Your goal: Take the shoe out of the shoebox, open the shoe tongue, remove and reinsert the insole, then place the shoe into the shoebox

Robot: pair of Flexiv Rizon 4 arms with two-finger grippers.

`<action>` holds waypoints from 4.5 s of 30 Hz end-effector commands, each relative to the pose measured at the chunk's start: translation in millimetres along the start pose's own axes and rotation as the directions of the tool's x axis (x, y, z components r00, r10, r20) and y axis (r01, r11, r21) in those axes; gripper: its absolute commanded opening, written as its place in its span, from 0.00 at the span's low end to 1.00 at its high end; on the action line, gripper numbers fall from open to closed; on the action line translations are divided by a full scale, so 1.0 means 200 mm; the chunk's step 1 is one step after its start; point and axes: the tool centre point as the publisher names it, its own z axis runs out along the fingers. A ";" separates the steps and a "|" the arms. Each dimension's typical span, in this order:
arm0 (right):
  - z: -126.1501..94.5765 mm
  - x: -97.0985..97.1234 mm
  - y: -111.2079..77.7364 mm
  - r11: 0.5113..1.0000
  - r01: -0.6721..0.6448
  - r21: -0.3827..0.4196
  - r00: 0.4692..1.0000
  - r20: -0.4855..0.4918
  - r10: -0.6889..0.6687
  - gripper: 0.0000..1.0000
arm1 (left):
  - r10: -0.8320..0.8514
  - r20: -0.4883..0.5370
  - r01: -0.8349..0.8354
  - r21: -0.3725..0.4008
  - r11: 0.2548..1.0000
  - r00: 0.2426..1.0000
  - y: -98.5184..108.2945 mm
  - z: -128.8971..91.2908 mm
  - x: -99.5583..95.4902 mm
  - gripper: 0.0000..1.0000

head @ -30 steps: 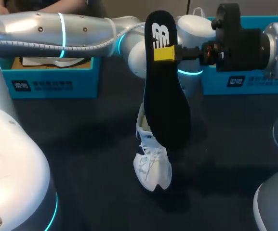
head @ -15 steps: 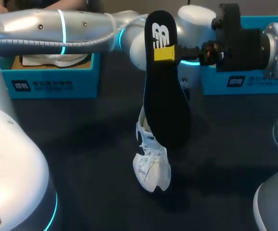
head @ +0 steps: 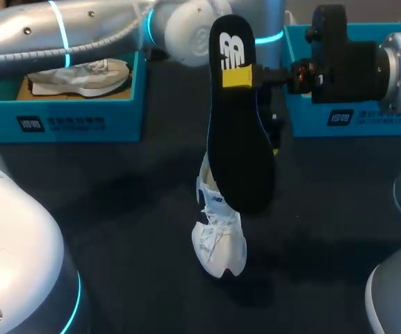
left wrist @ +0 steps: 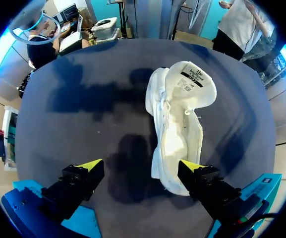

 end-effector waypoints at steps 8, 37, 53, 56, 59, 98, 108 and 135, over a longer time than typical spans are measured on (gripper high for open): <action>-0.19 -0.02 -0.04 0.981 -0.061 -0.185 0.992 0.096 0.080 0.00 | 0.037 0.194 -0.032 -0.028 0.999 0.980 -0.04 -0.26 0.11 1.00; -0.60 -0.40 0.17 0.888 -0.376 -0.264 0.920 0.007 0.392 0.00 | 0.259 0.546 -0.215 -0.144 0.966 0.797 -0.26 -0.80 0.39 1.00; -0.64 -0.62 0.27 0.825 -0.531 -0.194 0.841 -0.006 0.541 0.00 | 0.274 0.536 -0.208 -0.182 0.961 0.799 -0.26 -0.84 0.43 1.00; -0.64 -0.69 0.26 0.784 -0.592 -0.187 0.799 -0.011 0.601 0.00 | 0.274 0.536 -0.208 -0.182 0.961 0.799 -0.26 -0.84 0.43 1.00; -0.66 -0.74 0.25 0.743 -0.636 -0.210 0.757 0.020 0.653 0.00 | 0.274 0.536 -0.208 -0.182 0.961 0.799 -0.26 -0.84 0.43 1.00; -0.60 -1.07 0.56 0.612 -0.778 -0.140 0.626 -0.091 0.774 0.00 | 0.300 0.910 0.021 -0.319 0.947 0.285 -0.22 -0.97 0.34 1.00; -0.52 -1.13 0.59 0.560 -0.826 -0.065 0.564 -0.070 0.823 0.00 | 0.309 0.933 0.057 -0.324 0.944 0.186 -0.23 -0.98 0.30 1.00; -0.22 -1.22 0.56 0.473 -0.881 0.015 0.471 -0.069 0.879 0.00 | 0.339 0.940 0.080 -0.342 0.936 0.048 -0.19 -1.00 -0.03 0.83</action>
